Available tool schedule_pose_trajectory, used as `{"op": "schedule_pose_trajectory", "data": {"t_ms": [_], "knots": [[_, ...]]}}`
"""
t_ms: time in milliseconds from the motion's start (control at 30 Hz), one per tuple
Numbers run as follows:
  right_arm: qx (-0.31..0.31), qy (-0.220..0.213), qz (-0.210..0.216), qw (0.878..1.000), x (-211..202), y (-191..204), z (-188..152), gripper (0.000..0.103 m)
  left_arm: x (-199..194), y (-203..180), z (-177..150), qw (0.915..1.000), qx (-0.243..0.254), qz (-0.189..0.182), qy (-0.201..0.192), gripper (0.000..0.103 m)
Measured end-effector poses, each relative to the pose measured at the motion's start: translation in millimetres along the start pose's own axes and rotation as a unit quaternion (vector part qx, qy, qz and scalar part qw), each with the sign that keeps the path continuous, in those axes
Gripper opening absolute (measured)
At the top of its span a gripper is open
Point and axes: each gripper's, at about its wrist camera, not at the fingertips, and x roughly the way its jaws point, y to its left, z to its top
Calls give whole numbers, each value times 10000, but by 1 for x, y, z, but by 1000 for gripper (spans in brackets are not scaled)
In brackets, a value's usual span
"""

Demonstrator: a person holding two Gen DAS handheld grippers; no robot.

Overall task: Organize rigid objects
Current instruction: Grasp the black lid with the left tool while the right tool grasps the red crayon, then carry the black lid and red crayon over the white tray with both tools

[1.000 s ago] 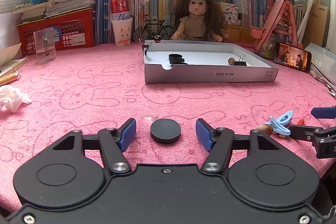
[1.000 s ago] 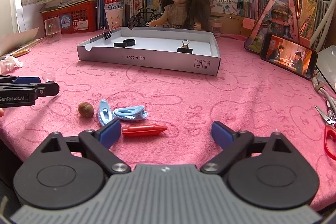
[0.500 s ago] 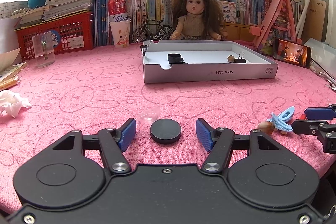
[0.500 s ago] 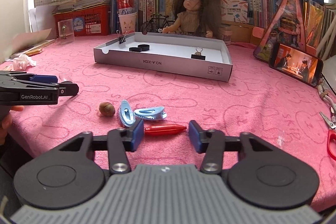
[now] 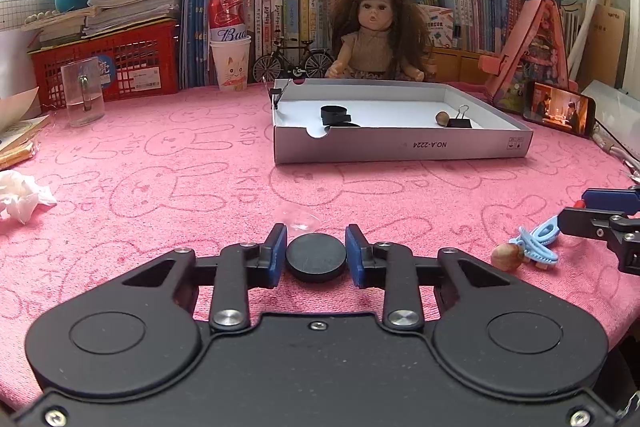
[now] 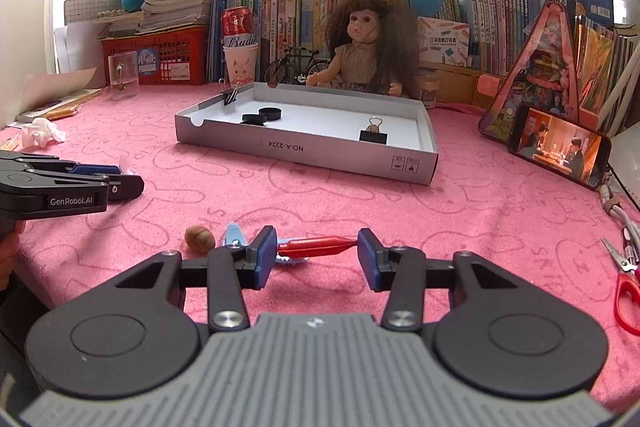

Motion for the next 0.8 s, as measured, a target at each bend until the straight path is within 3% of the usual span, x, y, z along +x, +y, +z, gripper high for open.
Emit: {"op": "schedule_pose_trajectory", "data": {"t_ms": [300, 800], "knots": [[245, -160, -144, 9995, 10, -9, 15, 49, -12, -16, 12, 9990, -13, -447, -90, 30], [848, -255, -193, 9959, 44, -30, 41, 49, 20, -24, 55, 9988, -198, -438, -134, 30]]}}
